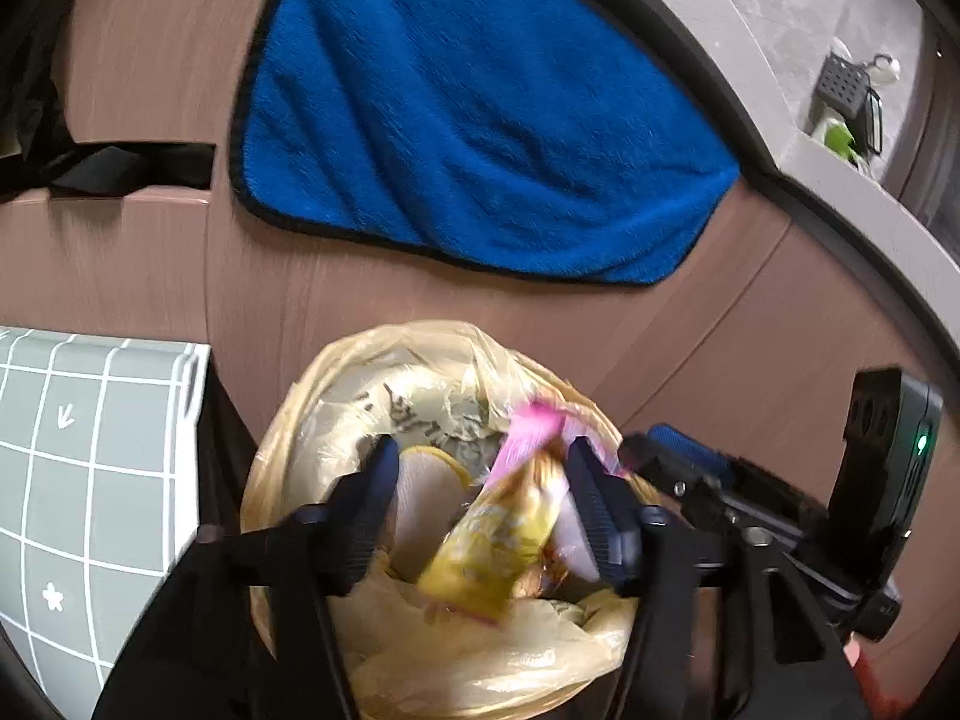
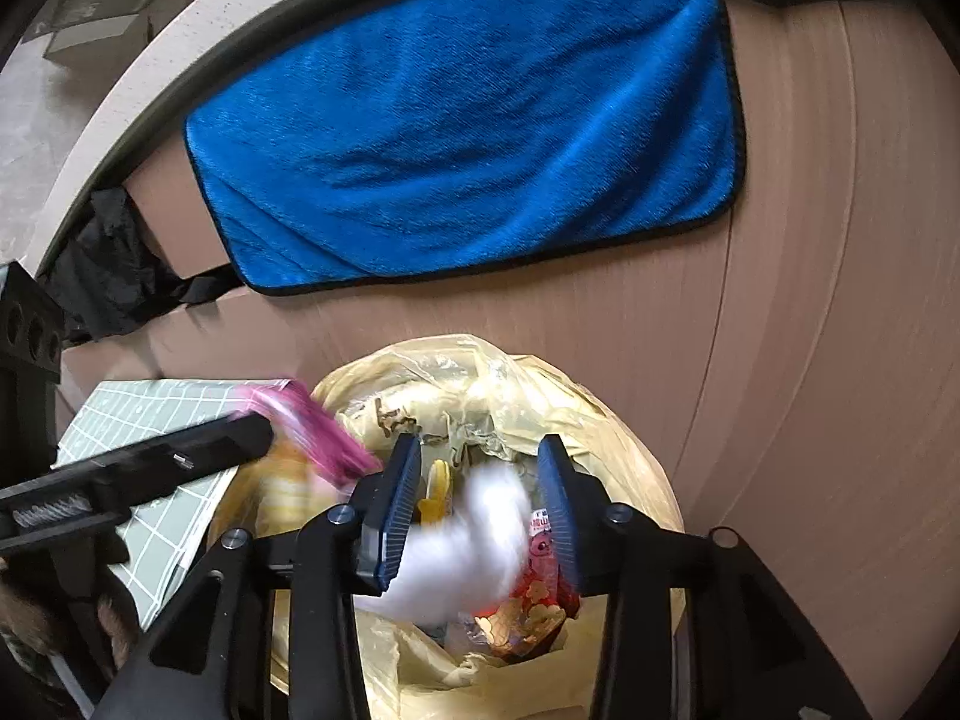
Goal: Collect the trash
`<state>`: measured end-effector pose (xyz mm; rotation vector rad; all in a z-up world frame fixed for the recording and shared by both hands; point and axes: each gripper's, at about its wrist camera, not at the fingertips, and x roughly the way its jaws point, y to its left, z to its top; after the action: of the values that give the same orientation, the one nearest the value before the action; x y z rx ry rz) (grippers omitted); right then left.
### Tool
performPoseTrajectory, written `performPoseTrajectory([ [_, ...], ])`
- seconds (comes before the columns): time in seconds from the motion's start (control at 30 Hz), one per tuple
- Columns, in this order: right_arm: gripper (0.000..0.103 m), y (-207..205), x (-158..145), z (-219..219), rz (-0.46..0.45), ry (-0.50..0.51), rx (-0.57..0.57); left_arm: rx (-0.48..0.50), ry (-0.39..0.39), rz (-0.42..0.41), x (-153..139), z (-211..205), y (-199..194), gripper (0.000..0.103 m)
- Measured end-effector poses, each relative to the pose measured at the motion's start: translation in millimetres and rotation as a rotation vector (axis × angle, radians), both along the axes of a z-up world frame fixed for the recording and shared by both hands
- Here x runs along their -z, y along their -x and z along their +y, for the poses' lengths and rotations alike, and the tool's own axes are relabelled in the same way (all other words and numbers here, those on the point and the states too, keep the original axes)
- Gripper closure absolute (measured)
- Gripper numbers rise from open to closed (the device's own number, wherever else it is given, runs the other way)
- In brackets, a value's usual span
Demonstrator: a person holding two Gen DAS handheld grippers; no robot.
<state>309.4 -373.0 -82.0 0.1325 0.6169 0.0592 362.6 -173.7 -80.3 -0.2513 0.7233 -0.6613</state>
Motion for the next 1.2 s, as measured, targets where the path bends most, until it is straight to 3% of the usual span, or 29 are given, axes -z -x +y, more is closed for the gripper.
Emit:
performPoseTrajectory([
  [0.4, 0.062, 37, -20, 6, -0.026, -0.061, 0.003, -0.2, -0.103, -0.059, -16, 47, 41, 0.043],
  [0.63, 0.061, 90, -38, 33, -0.07, -0.089, -0.059, -0.323, -0.225, -0.164, -38, 85, 118, 0.043],
  [0.87, 0.059, 174, -51, 95, -0.125, 0.037, -0.126, -0.428, -0.297, -0.262, -57, 131, 210, 0.043],
  [1.0, 0.058, 223, -53, 133, -0.159, 0.096, -0.2, -0.553, -0.401, -0.293, -61, 154, 261, 0.043],
  [1.2, 0.058, 275, -54, 170, -0.223, 0.143, -0.266, -0.582, -0.371, -0.28, -58, 183, 322, 0.043],
])
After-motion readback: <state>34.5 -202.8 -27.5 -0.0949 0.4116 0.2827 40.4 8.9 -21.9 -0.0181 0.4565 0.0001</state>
